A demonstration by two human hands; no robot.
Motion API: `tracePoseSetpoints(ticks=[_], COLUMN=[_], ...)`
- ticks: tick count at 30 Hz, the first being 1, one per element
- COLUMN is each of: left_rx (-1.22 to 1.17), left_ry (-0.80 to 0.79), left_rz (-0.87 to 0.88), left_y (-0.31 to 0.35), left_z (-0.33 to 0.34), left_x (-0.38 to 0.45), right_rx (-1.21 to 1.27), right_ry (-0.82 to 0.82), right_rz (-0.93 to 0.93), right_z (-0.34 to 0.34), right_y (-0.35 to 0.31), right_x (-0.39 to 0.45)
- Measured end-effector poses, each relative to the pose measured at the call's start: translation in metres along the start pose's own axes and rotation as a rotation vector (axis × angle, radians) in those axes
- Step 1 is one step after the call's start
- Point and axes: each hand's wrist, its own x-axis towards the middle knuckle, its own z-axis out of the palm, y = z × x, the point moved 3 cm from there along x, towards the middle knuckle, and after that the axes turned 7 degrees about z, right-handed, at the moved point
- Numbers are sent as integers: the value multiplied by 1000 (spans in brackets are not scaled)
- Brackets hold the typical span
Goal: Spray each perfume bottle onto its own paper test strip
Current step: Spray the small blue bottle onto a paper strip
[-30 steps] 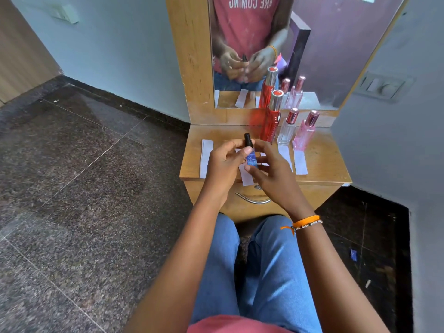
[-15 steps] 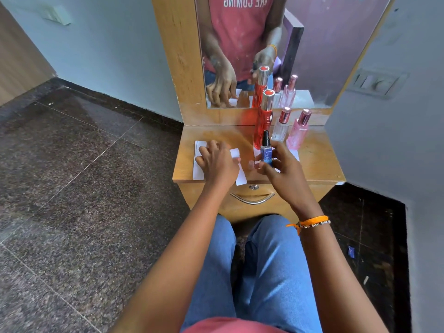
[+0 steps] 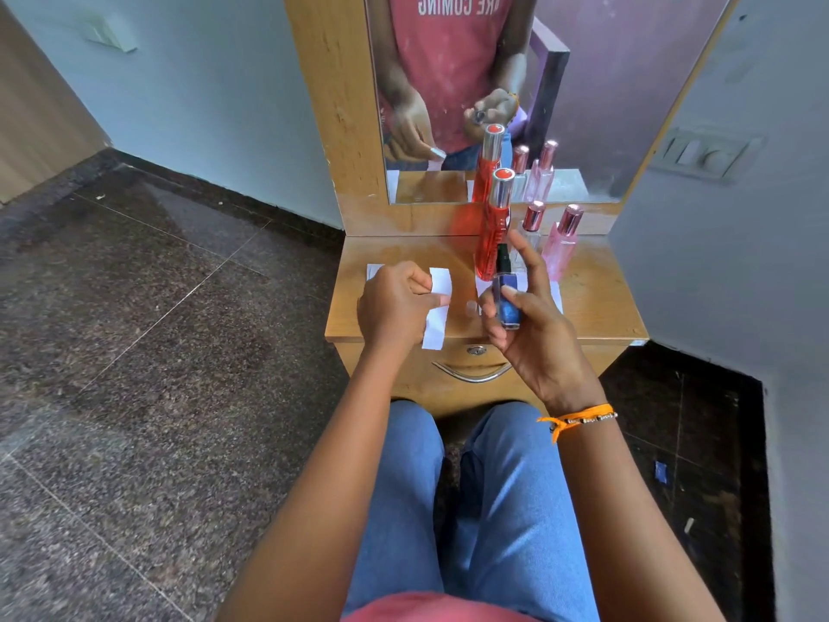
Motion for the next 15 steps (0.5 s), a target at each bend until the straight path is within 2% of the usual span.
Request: tracePoseSetpoints(ticks=[5,7,9,11,13,15], left_rx=[-110,-157,-210,-270,-362,-442], left_ry=[-22,-41,-74,-139,-251,-356], left_rz=[21,26,17,-21,-82,-133], left_y=[-2,-2,0,3,7,9], left_z=[-7,-9,-11,-14,-15,-14], left_x=[-6,-7,-8,-10,-13,-17], right_rx=[241,298,236,-75,-567,-1012], right_ry=[-144,-154,-100,49,206,274], right_rz=[24,30,41,-5,-173,-336], right_z=[2,3,5,7,11,18], right_y=[6,9,9,5,-2,-7], right_x=[2,1,-1,-4,-7,-9])
